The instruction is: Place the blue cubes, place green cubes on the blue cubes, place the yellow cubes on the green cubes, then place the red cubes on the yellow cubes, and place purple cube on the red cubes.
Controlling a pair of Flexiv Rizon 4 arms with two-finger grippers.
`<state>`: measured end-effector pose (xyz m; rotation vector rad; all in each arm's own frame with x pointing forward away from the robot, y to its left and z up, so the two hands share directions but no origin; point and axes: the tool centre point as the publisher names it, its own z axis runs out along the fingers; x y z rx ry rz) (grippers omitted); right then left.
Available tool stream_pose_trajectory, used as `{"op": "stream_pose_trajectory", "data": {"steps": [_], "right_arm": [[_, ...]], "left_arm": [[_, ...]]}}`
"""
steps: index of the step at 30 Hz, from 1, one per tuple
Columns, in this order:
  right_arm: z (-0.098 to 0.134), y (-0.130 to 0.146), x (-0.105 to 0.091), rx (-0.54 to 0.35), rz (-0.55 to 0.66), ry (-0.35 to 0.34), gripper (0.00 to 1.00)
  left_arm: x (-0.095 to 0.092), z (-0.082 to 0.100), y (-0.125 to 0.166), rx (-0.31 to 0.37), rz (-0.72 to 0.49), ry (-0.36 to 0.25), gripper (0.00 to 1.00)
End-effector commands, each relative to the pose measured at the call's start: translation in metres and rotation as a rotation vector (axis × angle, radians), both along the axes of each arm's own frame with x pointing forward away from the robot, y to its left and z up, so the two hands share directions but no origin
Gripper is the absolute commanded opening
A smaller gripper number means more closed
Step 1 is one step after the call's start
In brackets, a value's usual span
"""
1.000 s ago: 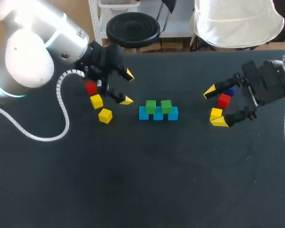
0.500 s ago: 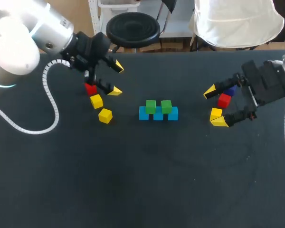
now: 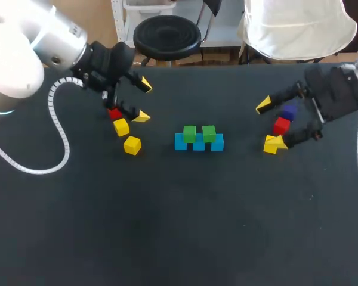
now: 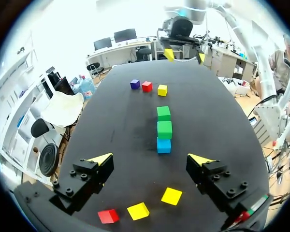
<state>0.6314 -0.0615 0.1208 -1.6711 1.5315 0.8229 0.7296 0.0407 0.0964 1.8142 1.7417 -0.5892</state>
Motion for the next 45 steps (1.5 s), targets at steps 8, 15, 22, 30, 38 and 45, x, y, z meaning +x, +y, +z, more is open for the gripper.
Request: {"op": "stream_pose_trajectory", "data": {"steps": [8,15,22,30,38,45], "right_arm": [[0.012,0.008,0.036,0.015,0.017,-0.031,1.00],[0.013,0.016,0.038,0.003,0.023,-0.029,1.00],[0.013,0.016,0.038,0.003,0.023,-0.029,1.00],[0.013,0.016,0.038,0.003,0.023,-0.029,1.00],[0.013,0.016,0.038,0.003,0.023,-0.029,1.00],[0.013,0.016,0.038,0.003,0.023,-0.029,1.00]], "left_arm": [[0.000,0.000,0.001,-0.003,-0.002,-0.002,1.00],[0.000,0.000,0.001,-0.003,-0.002,-0.002,1.00],[0.000,0.000,0.001,-0.003,-0.002,-0.002,1.00],[-0.010,-0.013,0.024,0.048,-0.049,-0.010,1.00],[-0.017,-0.022,0.046,0.088,-0.209,0.048,1.00],[-0.016,-0.023,0.048,0.097,-0.180,0.059,1.00]]}}
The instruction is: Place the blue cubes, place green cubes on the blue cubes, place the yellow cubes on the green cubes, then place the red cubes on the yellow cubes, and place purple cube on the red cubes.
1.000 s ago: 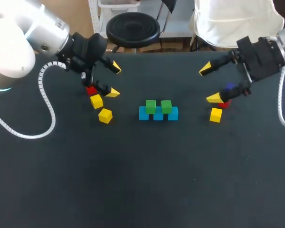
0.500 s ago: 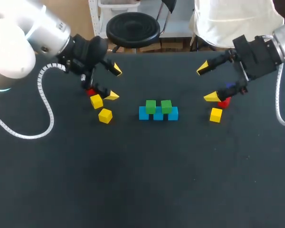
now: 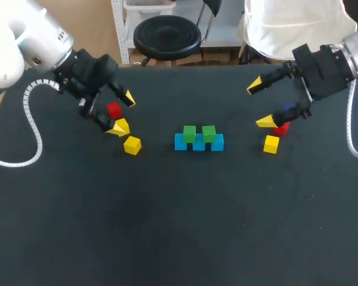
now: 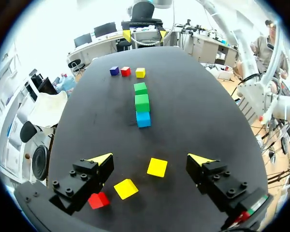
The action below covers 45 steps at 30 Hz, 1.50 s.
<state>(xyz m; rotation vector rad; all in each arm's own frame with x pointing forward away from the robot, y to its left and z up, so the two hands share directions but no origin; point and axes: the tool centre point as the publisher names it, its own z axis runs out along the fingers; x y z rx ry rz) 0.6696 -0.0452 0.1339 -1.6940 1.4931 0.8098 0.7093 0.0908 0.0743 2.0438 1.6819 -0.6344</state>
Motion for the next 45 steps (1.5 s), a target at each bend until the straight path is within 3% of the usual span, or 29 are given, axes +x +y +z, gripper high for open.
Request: {"op": "stream_pose_trajectory", "data": {"steps": [1,9,11,21,29,45], "right_arm": [[0.000,0.000,0.000,-0.001,0.000,0.000,1.00],[0.000,0.000,0.000,-0.001,0.000,0.000,1.00],[0.000,0.000,0.000,-0.001,0.000,0.000,1.00],[0.000,0.000,0.000,-0.001,0.000,0.000,1.00],[0.000,0.000,0.000,-0.001,0.000,0.000,1.00],[0.000,0.000,0.000,-0.001,0.000,0.000,1.00]], "left_arm": [[0.004,-0.001,-0.002,0.004,-0.009,0.010,1.00],[0.004,-0.001,-0.002,0.004,-0.009,0.010,1.00],[0.000,-0.007,-0.008,0.074,-0.068,-0.032,1.00],[-0.009,-0.039,0.009,0.108,-0.097,0.017,1.00],[-0.013,-0.059,0.007,0.256,-0.103,0.004,1.00],[0.000,-0.078,0.008,0.301,-0.073,0.012,1.00]]}}
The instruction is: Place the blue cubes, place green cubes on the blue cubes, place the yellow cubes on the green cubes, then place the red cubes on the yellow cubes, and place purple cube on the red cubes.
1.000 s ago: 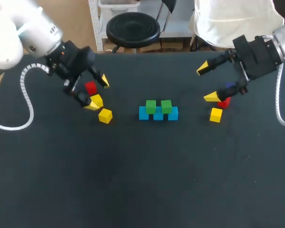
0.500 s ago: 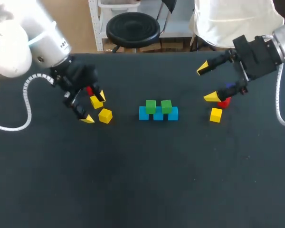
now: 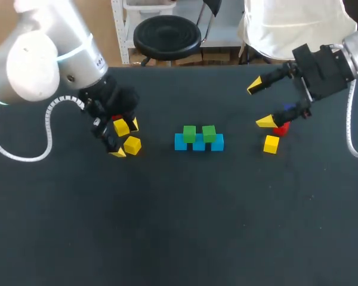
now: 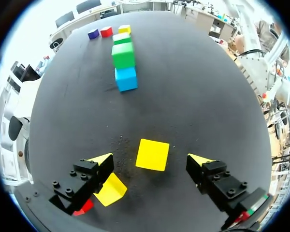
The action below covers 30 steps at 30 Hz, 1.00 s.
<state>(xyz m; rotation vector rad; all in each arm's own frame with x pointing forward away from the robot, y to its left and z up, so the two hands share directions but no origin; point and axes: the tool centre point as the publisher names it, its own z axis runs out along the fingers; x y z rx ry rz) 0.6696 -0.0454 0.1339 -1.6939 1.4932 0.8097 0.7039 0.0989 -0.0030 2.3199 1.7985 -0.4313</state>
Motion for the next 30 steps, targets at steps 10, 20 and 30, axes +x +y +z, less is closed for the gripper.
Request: {"op": "stream_pose_trajectory", "data": {"steps": [10,20,30], "right_arm": [[0.0002,0.0000,0.0000,-0.001,0.000,0.000,1.00],[0.0002,0.0000,0.0000,-0.001,0.000,0.000,1.00],[0.0002,0.0000,0.0000,-0.001,0.000,0.000,1.00]], "left_arm": [[0.0106,-0.0036,0.0034,0.011,0.026,0.011,1.00],[0.0068,-0.0042,0.0035,0.009,0.018,0.006,0.70],[0.0042,-0.0073,0.0023,0.008,0.015,0.015,0.41]]}}
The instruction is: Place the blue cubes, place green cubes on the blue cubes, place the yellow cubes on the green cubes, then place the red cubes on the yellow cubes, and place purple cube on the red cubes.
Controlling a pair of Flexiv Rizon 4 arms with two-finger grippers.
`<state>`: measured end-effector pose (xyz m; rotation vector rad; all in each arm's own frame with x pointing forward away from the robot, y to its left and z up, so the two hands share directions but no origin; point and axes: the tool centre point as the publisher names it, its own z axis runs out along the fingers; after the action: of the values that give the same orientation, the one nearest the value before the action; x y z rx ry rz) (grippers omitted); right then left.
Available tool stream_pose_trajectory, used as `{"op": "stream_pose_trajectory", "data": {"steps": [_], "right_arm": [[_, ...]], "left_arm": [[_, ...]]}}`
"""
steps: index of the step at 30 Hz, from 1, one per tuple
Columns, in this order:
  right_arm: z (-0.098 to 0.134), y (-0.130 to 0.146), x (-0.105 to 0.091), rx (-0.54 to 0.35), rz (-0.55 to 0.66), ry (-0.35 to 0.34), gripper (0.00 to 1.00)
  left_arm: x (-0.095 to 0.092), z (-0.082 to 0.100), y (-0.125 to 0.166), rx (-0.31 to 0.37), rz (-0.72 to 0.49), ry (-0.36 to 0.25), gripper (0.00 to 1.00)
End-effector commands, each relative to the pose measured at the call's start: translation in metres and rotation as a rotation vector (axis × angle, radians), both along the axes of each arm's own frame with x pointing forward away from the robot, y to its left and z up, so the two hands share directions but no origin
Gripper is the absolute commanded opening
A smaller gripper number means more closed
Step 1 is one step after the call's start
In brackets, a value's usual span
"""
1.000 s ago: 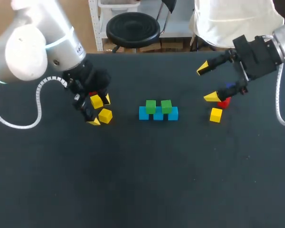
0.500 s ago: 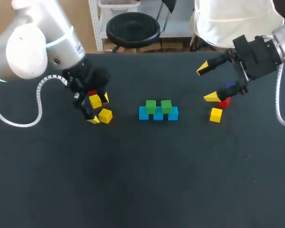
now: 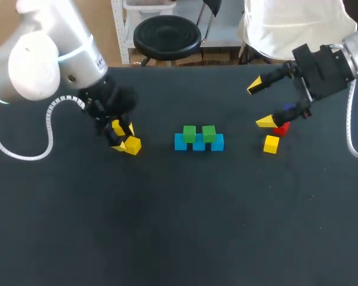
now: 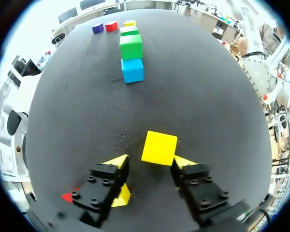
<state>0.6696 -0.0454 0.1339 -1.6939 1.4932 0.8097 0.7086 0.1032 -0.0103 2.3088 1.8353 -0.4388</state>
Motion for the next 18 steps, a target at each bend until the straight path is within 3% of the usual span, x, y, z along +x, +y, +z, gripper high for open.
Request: {"op": "stream_pose_trajectory", "data": {"steps": [1,4,6,7,9,11,18], "right_arm": [[0.000,0.000,0.000,-0.001,0.000,0.000,1.00],[0.000,0.000,0.000,-0.001,0.000,0.000,1.00],[0.000,0.000,0.000,-0.001,0.000,0.000,1.00],[0.000,0.000,0.000,-0.001,0.000,0.000,1.00],[0.000,0.000,0.000,-0.001,0.000,0.000,1.00],[0.000,0.000,0.000,-0.001,0.000,0.000,1.00],[0.000,0.000,0.000,-0.001,0.000,0.000,1.00]], "left_arm": [[-0.001,0.001,-0.003,-0.008,-0.010,-0.003,0.42],[-0.004,0.004,-0.004,-0.020,-0.018,-0.008,0.47],[-0.005,0.005,-0.004,-0.023,-0.020,-0.009,0.71],[-0.006,0.005,-0.004,-0.025,-0.024,-0.011,0.75],[-0.007,0.006,-0.004,-0.024,-0.025,-0.013,0.58],[-0.008,0.006,-0.004,-0.025,-0.026,-0.013,0.47],[-0.013,0.004,-0.006,-0.027,-0.021,-0.006,0.44]]}}
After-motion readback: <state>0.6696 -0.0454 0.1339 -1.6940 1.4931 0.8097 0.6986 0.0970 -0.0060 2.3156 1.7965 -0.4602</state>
